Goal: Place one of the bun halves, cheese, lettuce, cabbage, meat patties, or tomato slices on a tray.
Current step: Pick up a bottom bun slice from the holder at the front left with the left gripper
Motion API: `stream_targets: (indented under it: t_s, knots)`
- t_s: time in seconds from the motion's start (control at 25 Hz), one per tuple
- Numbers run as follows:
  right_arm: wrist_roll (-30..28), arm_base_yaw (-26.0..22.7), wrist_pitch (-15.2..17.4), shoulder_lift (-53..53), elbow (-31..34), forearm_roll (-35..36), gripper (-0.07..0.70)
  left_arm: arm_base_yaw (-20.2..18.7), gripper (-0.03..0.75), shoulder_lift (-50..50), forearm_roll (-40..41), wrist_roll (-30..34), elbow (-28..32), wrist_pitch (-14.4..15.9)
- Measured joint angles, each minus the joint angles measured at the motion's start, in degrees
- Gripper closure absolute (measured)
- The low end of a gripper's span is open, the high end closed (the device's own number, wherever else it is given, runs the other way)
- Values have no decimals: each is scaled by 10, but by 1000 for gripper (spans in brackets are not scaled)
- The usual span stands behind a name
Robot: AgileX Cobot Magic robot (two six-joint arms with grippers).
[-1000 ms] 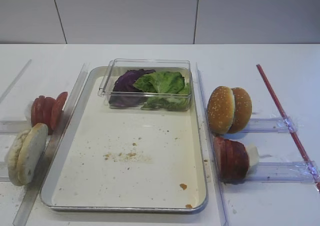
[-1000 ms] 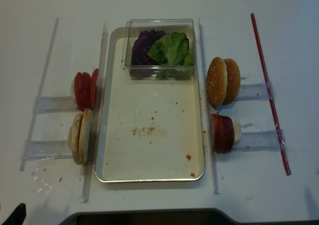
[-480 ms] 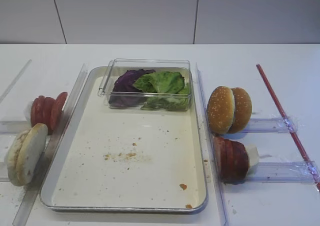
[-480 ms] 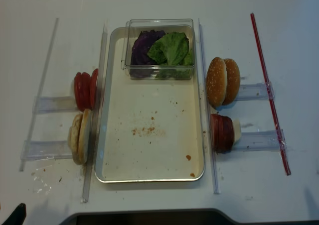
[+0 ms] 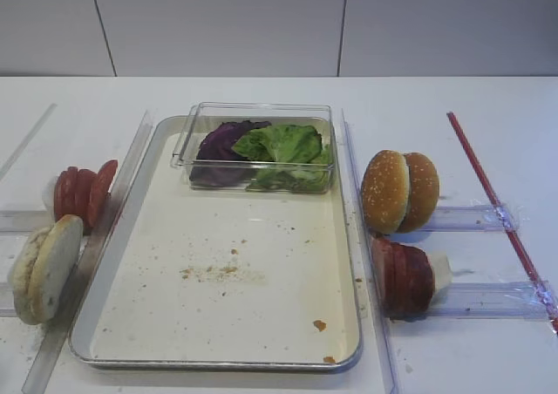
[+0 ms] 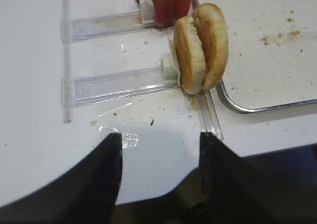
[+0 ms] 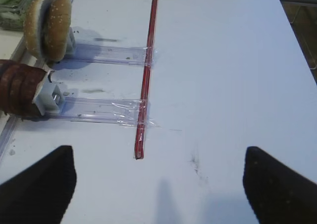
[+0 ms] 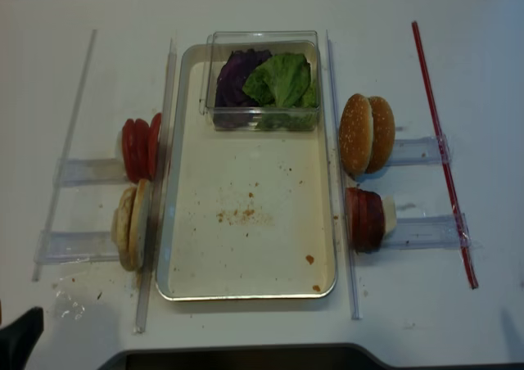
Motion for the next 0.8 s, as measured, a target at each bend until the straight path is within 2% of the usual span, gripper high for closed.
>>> stream_targets:
  t_s: [0.24, 0.48, 0.8]
  knots:
    - [1, 0, 0, 0, 0, 0, -60, 0, 377, 132, 0, -32, -70, 0]
    - [1, 0, 0, 0, 0, 0, -60, 0, 377, 276, 4, -37, -151, 35]
    - [1, 0, 0, 0, 0, 0, -60, 0, 377, 441, 7, -37, -272, 40]
